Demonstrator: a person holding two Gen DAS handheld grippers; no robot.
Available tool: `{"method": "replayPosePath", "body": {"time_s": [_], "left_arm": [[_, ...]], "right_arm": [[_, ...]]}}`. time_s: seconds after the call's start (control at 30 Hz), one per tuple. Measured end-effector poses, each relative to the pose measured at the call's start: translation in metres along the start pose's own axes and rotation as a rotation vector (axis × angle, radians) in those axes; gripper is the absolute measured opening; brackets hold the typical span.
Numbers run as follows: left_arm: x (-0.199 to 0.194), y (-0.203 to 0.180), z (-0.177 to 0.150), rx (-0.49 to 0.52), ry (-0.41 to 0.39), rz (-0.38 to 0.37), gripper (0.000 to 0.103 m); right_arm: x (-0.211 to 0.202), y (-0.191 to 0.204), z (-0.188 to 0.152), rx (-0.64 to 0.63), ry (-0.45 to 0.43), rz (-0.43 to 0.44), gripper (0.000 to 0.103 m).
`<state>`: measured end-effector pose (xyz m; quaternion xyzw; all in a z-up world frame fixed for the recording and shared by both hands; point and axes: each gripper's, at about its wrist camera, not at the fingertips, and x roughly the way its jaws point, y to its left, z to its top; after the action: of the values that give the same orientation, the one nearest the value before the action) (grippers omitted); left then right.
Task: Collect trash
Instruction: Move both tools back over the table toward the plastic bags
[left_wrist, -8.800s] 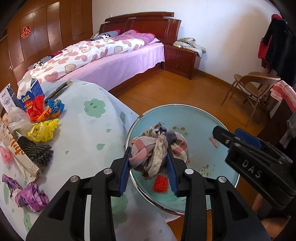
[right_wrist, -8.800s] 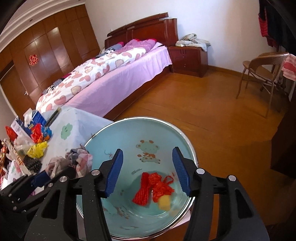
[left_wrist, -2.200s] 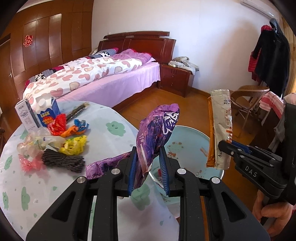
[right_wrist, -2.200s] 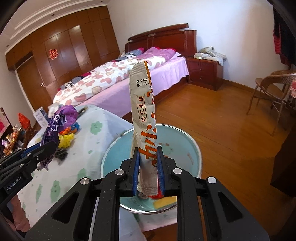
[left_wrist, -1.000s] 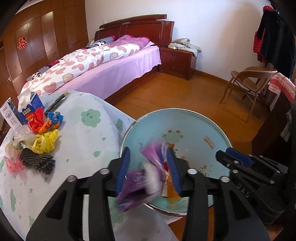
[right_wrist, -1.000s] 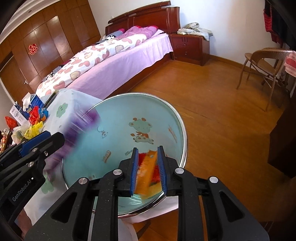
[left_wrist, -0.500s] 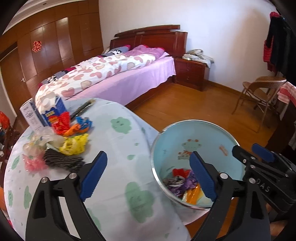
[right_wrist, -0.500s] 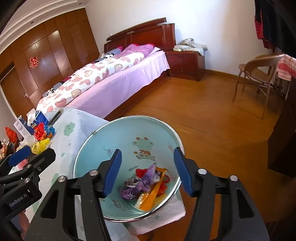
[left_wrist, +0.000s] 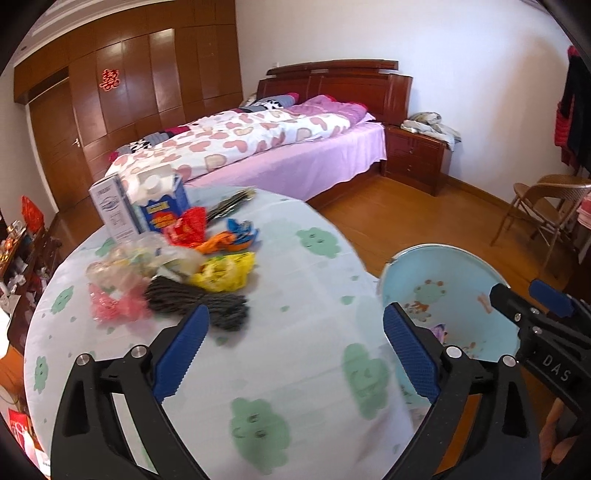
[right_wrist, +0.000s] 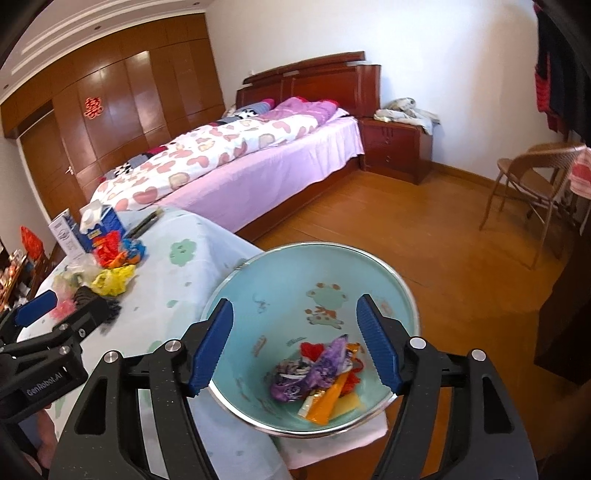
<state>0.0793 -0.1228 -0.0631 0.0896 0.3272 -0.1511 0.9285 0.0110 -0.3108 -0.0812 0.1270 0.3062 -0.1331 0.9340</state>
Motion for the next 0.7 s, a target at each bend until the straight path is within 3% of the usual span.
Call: {"method": "replayPosePath", "body": {"time_s": [0.4, 0.7], "left_arm": [[0.002, 0.104, -0.036, -0.144, 0.055, 0.086, 0.097], [0.002, 0.183, -0.061, -0.254, 0.085, 0.147, 0.091]], "right_arm": [[0.011, 0.076, -0.008, -0.093, 0.037, 0.097, 0.069], [0.024, 0.137, -0.015, -0.176, 0.068, 0.185, 0.068]]}}
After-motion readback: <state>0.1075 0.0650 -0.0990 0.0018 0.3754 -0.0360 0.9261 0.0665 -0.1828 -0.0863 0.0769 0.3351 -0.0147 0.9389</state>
